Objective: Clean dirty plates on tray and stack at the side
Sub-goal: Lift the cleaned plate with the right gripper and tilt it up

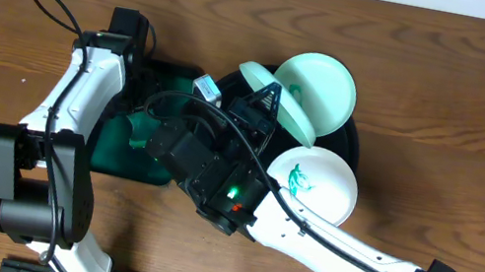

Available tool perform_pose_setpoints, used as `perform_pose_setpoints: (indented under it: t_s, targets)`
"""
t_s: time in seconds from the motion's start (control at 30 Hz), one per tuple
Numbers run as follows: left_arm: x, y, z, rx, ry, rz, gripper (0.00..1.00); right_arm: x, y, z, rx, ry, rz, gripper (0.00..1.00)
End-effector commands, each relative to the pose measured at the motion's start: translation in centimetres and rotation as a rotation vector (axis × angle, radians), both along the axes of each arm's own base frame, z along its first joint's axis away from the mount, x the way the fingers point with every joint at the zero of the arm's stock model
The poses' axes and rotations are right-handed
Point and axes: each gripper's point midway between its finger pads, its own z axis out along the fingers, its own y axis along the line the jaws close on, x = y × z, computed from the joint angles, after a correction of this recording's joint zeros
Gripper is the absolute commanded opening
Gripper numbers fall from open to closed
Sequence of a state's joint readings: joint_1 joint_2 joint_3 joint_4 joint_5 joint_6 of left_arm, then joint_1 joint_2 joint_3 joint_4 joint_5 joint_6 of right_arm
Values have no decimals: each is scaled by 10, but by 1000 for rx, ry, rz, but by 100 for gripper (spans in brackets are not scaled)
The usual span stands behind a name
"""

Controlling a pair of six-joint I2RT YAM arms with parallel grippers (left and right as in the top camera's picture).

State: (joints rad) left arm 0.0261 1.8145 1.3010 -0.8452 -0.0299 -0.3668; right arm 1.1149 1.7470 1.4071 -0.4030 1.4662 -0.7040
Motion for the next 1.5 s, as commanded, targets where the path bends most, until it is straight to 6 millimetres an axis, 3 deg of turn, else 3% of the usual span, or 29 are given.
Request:
perform_pose_setpoints:
  t_s: [0.0, 0.17, 0.27, 0.33, 0.4, 0.47, 0.53, 0.6, 0.7, 0.73, 0.87, 0.97, 1.07, 1.13, 1.17, 1.23, 1.33, 1.4, 1.47]
  targets:
    - [-4, 3, -7, 15, 24, 5, 80, -6, -9, 16, 6, -39, -30, 1]
    - [-4, 3, -7, 15, 24, 5, 80, 2, -3, 5, 70, -1, 16, 1]
    - [-4, 3, -7, 15, 25, 5, 80, -8, -4, 21, 24, -60, -30, 1]
    - [-4, 3, -7, 15, 24, 5, 80, -2, 8, 14, 107, -22, 47, 1]
    - [-5, 3, -7, 15, 29, 5, 80, -4, 2, 22, 103, -69, -4, 1]
    - [-5, 3, -7, 15, 32, 5, 80, -4, 9, 18, 109, -44, 34, 1]
    - [-5, 3, -7, 14, 32, 5, 80, 4, 2, 18, 114, -54, 2, 1]
    - [-7, 3, -7, 14, 37, 4, 80, -6, 1, 25, 78, -73, -16, 1]
    - [-6, 3, -7, 14, 36, 5, 80, 4, -7, 24, 134, -86, -37, 1]
    - [-7, 3, -7, 14, 40, 4, 80, -4, -5, 28, 127, -104, -41, 1]
    - [-7, 3, -7, 14, 40, 4, 80, -7, 5, 22, 151, -83, 6, 1]
    - [-9, 3, -7, 14, 48, 5, 80, 4, 1, 16, 198, -70, 8, 1]
    - [-10, 3, -7, 14, 51, 5, 80, -1, 3, 12, 130, -31, 28, 1]
    - [-10, 3, -7, 14, 51, 4, 80, 13, -12, 10, 178, -43, -15, 1]
    - [-10, 3, -7, 14, 52, 4, 80, 12, -20, 15, 159, -72, -57, 1]
    - [-10, 3, -7, 14, 51, 5, 80, -1, -12, 20, 89, -73, -44, 1]
    - [-9, 3, -7, 13, 49, 5, 80, 15, -16, 9, 250, -73, -35, 1]
    - [-12, 3, -7, 14, 59, 4, 80, 15, -19, 4, 278, -70, -40, 1]
    - [-12, 3, -7, 14, 58, 5, 80, 15, -9, -13, 359, -3, 14, 1]
